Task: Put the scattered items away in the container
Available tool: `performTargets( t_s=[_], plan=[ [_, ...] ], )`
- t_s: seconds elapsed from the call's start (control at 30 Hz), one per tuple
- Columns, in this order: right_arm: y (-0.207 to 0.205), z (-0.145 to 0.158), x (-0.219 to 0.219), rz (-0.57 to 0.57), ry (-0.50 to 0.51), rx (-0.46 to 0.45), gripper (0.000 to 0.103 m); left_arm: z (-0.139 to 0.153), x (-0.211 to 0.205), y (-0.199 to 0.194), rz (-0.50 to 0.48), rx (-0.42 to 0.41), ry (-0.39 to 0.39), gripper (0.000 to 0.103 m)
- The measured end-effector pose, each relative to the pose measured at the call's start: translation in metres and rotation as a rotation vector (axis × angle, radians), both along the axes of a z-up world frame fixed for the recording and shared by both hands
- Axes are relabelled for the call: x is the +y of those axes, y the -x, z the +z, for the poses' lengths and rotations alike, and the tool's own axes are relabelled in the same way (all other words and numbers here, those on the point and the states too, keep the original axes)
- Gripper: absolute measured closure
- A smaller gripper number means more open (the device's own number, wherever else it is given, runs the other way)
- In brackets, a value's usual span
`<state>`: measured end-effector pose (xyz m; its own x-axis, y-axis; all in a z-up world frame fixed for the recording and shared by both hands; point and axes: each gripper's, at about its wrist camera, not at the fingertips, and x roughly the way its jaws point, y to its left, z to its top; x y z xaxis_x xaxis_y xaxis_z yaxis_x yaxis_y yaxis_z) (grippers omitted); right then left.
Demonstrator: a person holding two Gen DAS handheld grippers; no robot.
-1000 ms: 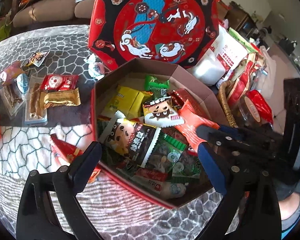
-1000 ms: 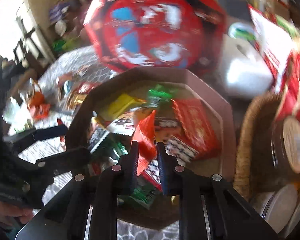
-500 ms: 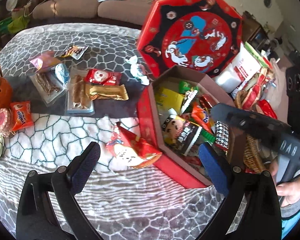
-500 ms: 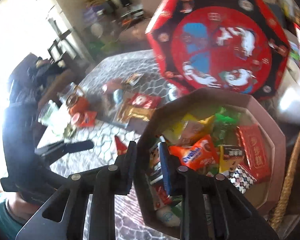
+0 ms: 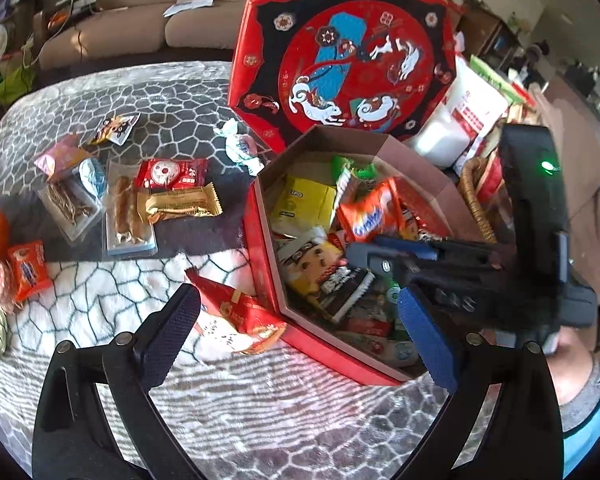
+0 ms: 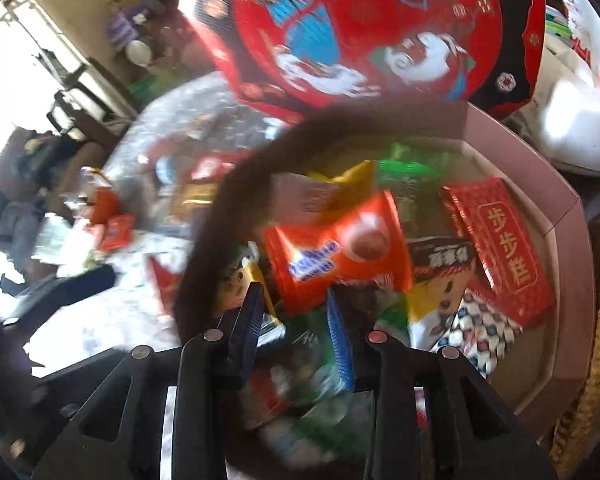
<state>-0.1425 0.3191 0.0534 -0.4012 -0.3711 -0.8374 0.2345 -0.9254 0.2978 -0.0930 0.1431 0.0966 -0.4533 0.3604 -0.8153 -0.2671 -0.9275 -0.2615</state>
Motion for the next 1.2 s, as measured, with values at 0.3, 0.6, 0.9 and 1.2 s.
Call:
performTargets(
  t_s=[0.3, 0.6, 0.9, 1.2],
  plan=[
    [0.025, 0.027, 0.009, -0.061, 0.03, 0.057, 0.061, -0.01, -0.04, 0.004, 0.074, 0.011, 0.021, 0.002],
    [0.056, 0.006, -0.009, -0.08, -0.096, -0.031, 0.045, -0.037, -0.071, -0.008, 0.059, 0.017, 0.061, 0.002],
    [0.006, 0.061, -0.065, 0.172, 0.034, 0.107, 0.031, -0.044, -0.093, -0.015, 0.029, 0.022, 0.066, 0.002],
    [0.013, 0.015, -0.178, 0.473, -0.259, -0.063, 0.031, -0.046, -0.098, -0.03, 0.014, 0.009, 0.016, 0.002]
  ],
)
